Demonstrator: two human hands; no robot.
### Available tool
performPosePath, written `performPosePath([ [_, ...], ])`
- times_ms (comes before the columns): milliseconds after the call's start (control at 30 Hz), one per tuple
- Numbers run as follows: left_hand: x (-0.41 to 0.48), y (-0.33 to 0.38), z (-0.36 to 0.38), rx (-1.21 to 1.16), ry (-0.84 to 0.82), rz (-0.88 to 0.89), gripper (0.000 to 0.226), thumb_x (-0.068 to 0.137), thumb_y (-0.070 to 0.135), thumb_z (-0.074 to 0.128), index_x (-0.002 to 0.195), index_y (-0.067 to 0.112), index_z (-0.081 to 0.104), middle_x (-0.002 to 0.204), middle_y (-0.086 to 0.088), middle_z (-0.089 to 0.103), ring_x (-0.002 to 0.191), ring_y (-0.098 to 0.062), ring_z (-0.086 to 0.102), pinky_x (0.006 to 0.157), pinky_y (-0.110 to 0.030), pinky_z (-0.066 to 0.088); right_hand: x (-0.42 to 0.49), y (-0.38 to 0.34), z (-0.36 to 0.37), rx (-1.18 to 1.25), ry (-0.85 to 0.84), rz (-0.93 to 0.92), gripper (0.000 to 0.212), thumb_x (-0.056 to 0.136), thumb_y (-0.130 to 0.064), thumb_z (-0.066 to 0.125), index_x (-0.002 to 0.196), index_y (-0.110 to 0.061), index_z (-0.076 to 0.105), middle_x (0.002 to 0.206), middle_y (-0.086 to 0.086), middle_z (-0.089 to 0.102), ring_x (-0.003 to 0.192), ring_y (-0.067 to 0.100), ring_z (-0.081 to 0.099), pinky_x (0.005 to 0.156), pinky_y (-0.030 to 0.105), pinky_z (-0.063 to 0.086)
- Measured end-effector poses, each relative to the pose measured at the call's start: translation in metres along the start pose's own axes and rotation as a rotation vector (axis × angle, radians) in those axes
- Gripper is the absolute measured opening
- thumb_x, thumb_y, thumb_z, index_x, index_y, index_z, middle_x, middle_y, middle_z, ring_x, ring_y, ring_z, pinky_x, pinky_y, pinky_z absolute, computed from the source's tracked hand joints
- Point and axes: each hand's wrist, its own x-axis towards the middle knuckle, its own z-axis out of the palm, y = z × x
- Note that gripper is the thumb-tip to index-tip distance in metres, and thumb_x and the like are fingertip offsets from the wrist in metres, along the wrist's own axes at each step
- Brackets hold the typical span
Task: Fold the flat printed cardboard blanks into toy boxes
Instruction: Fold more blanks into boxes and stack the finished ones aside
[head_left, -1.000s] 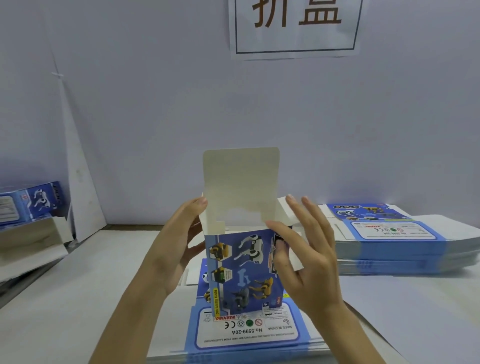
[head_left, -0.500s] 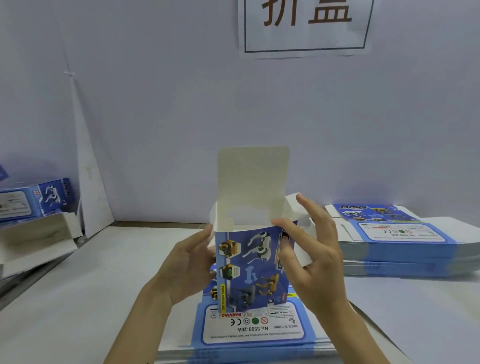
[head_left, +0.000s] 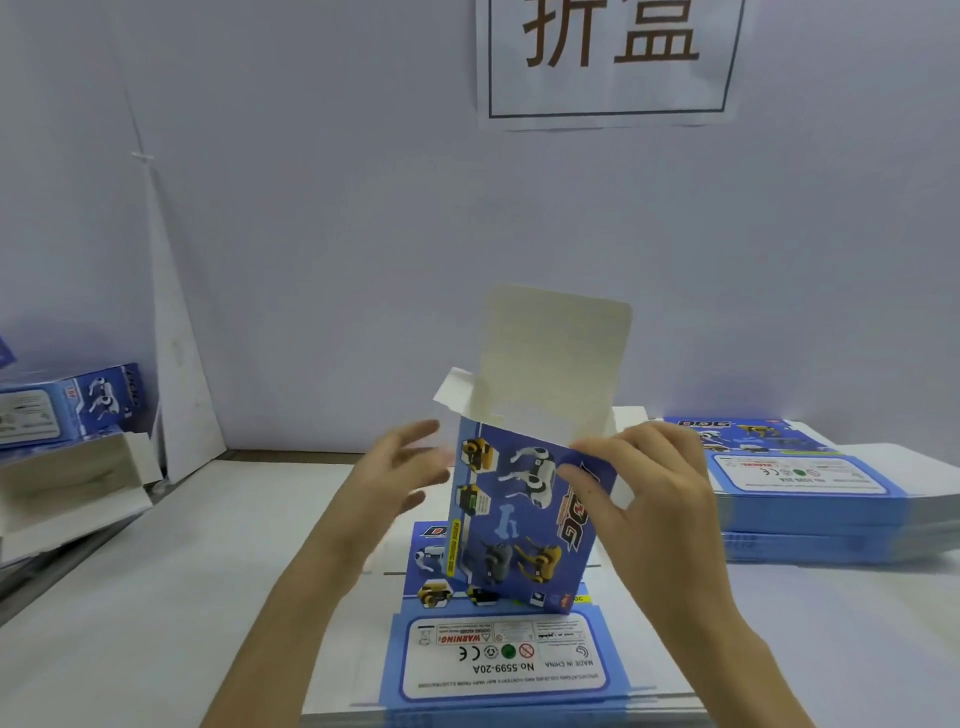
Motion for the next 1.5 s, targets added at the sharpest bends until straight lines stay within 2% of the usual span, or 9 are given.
performPosePath([
  [100,-0.006,0.002,0.02,0.223,-0.144,0.096,0.095,0.054,0.059,0.079,0.134,0.056,0.028,0.128,0.028,0.048,0.111,0.017,0.049,0.08,-0.008,0.048,0.002,-0.006,-0.003,0.035,0.019,0.063,0.017,0.068,-0.012,0.084,0.081,-0.009,0.074,0.071,0.001,0.067,0.082,0.022,0.053,0.07,0.014,0.035],
  [200,-0.011,-0.007,0.06,0.295,-0.04,0.132,0.139,0.039,0.063,0.085,0.129,0.069,-0.02,0.147,0.02,0.022,0.133,-0.003,0.036,0.102,-0.035,0.047,0.002,-0.015,-0.005,0.054,0.034,0.128,0.015,0.069,-0.013,0.083,0.08,-0.009,0.075,0.07,0.002,0.067,0.08,0.018,0.052,0.067,0.009,0.032],
  [300,-0.013,-0.021,0.089,0.459,0.19,0.236,0.139,0.035,0.077,0.072,0.117,0.066,-0.04,0.143,0.028,0.008,0.14,-0.014,0.021,0.114,-0.047,0.032,0.0,-0.026,-0.006,0.089,0.016,0.29,0.012,0.073,-0.015,0.081,0.082,-0.011,0.075,0.076,0.001,0.07,0.086,0.016,0.051,0.071,0.01,0.031],
  [600,-0.003,-0.027,0.041,0.277,-0.063,0.289,0.135,0.047,0.046,0.092,0.125,0.074,-0.014,0.135,0.037,0.022,0.124,0.018,0.035,0.09,-0.01,0.047,0.017,-0.014,-0.025,0.099,0.172,0.244,0.023,0.092,-0.013,0.06,0.113,-0.014,0.068,0.106,0.003,0.052,0.096,0.023,0.054,0.071,0.027,0.048],
  [767,-0.006,-0.021,0.03,0.284,-0.115,0.276,0.128,0.05,0.04,0.086,0.131,0.063,-0.011,0.134,0.037,0.021,0.122,0.018,0.038,0.092,-0.021,0.051,0.02,0.006,-0.027,-0.082,0.185,0.136,0.034,0.092,-0.011,0.053,0.123,-0.003,0.063,0.119,0.018,0.058,0.102,0.033,0.051,0.081,0.014,0.027],
  [1000,-0.005,-0.023,0.032,0.263,-0.11,0.272,0.126,0.051,0.039,0.085,0.13,0.063,-0.01,0.122,0.049,0.02,0.119,0.022,0.037,0.082,-0.009,0.05,0.013,0.035,-0.021,-0.009,-0.029,0.327,0.049,0.085,-0.011,0.04,0.13,-0.013,0.06,0.136,0.013,0.052,0.123,0.034,0.04,0.101,0.039,0.033],
  [1167,-0.004,-0.027,0.031,0.242,-0.129,0.266,0.131,0.052,0.04,0.086,0.138,0.056,-0.011,0.129,0.044,0.02,0.123,0.016,0.038,0.085,-0.017,0.053,0.003,0.045,-0.01,-0.135,-0.144,0.369,0.036,0.08,0.0,0.07,0.115,-0.01,0.07,0.128,0.02,0.057,0.119,0.043,0.045,0.096,0.049,0.038],
  [1400,-0.003,-0.03,0.033,0.272,-0.104,0.275,0.127,0.054,0.042,0.088,0.133,0.062,-0.01,0.119,0.051,0.02,0.119,0.022,0.036,0.074,-0.009,0.051,-0.006,0.036,0.007,0.038,-0.569,0.215,0.019,0.091,-0.025,0.064,0.102,-0.018,0.076,0.096,-0.014,0.059,0.092,0.002,0.043,0.072,0.005,0.03],
  [1500,-0.004,-0.031,0.03,0.279,-0.108,0.272,0.128,0.054,0.045,0.087,0.136,0.059,-0.01,0.122,0.051,0.019,0.119,0.023,0.034,0.076,-0.009,0.051,-0.003,0.036,0.004,-0.069,-0.583,0.142,0.02,0.092,-0.028,0.061,0.104,-0.02,0.076,0.102,-0.008,0.063,0.095,0.007,0.045,0.075,0.01,0.034],
])
